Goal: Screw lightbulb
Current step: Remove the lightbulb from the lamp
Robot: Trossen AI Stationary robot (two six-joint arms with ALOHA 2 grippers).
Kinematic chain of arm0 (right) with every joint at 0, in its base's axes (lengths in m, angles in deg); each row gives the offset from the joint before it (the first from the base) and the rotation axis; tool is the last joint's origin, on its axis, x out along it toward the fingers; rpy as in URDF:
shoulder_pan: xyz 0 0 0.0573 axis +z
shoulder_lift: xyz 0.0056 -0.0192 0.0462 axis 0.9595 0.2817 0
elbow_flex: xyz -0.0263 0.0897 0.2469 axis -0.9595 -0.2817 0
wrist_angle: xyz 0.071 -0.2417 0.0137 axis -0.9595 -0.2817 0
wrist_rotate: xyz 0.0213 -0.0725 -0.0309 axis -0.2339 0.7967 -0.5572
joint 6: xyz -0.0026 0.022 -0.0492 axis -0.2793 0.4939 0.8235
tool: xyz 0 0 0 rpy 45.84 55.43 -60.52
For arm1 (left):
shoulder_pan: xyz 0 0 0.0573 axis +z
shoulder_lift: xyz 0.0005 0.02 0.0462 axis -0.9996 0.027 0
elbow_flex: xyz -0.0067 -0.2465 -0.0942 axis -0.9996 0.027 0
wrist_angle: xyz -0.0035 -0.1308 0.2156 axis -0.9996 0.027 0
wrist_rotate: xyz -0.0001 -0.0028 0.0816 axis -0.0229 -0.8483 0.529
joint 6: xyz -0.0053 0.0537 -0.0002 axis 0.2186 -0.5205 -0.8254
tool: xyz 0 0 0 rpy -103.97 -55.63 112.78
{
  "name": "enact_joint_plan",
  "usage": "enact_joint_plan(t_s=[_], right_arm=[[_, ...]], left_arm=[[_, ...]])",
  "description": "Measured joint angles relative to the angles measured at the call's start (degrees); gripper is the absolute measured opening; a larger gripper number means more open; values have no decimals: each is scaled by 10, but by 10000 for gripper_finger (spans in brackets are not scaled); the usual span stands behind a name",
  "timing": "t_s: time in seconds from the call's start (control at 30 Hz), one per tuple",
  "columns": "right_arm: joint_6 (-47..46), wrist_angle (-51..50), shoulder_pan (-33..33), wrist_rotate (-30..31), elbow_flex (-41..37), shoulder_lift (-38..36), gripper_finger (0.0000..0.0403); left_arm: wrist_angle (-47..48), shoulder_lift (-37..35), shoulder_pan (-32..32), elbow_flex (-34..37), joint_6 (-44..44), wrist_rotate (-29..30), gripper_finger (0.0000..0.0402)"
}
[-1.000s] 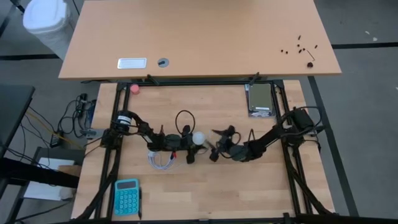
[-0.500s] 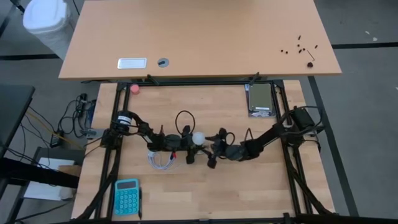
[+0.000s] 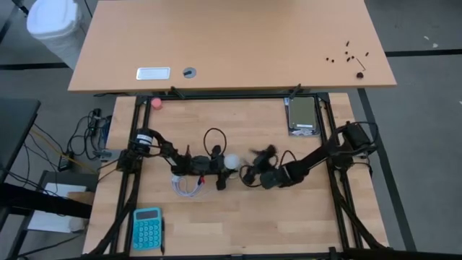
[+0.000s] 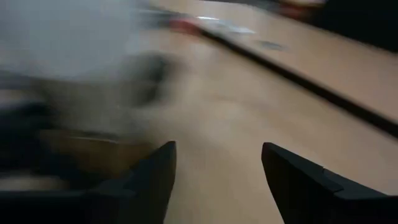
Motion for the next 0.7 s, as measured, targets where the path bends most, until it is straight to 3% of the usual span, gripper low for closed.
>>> enact_joint_plan(t_s=[0.07, 0.13, 0.17, 0.33, 0.7], right_arm=[[-60, -65, 18, 83, -18, -21, 243], [-81, -64, 38, 102, -23, -44, 236], [-81, -53, 43, 85, -23, -51, 234], [6, 27, 30, -114, -7, -31, 231], [56, 38, -21, -195, 45, 10, 232]], left_arm=[[0, 0, -2, 0, -2, -4, 188], [0, 0, -2, 0, -2, -6, 189], [0, 0, -2, 0, -2, -7, 189], [0, 0, -2, 0, -1, -7, 189], [0, 0, -2, 0, -2, -5, 189]])
